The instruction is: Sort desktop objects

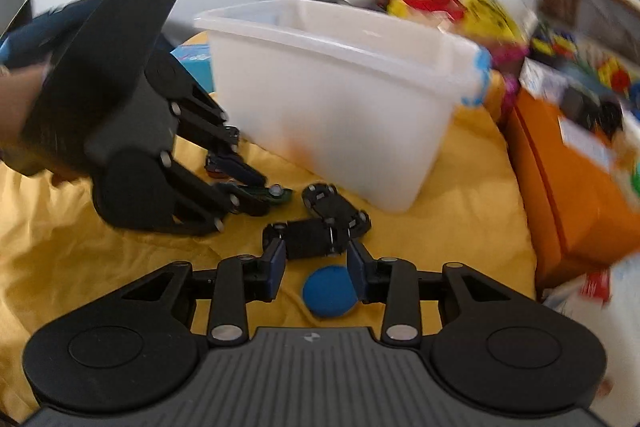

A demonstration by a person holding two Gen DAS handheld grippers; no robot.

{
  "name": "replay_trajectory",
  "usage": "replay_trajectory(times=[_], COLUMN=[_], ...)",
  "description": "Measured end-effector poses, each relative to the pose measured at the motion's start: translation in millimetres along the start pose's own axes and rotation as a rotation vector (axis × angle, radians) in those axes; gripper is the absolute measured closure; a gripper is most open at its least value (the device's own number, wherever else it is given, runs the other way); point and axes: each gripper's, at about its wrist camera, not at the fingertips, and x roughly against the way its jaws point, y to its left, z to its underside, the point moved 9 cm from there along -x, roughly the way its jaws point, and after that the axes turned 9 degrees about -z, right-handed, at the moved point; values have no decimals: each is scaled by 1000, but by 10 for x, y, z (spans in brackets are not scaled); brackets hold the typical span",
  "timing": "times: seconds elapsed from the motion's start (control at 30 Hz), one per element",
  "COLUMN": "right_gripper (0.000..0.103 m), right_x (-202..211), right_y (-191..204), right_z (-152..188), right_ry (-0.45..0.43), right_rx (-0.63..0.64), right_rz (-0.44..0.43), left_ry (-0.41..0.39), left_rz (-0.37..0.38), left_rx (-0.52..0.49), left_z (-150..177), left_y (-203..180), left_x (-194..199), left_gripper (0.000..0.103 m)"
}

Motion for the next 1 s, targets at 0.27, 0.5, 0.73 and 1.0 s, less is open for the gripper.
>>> replay_trajectory(times=[0.27, 0.5, 0.73, 1.0], right_gripper=[54, 58, 89, 89], right_x=[-303, -630, -651, -120], right_y=[268, 308, 370, 184], right_z=[167, 205, 78, 73], right_ry=[147, 238, 198, 198], right_rx=[595, 933, 774, -229], right_rz=[24, 16, -50, -391], left_ry=[76, 59, 26, 87], left_rz=[63, 73, 143, 230], left_rx=[228, 356, 485, 734], left_z=[664, 688, 682, 941], left_y=[-86, -14, -83, -239], left_x=[296, 356, 509, 433], left_gripper=[83, 82, 82, 82])
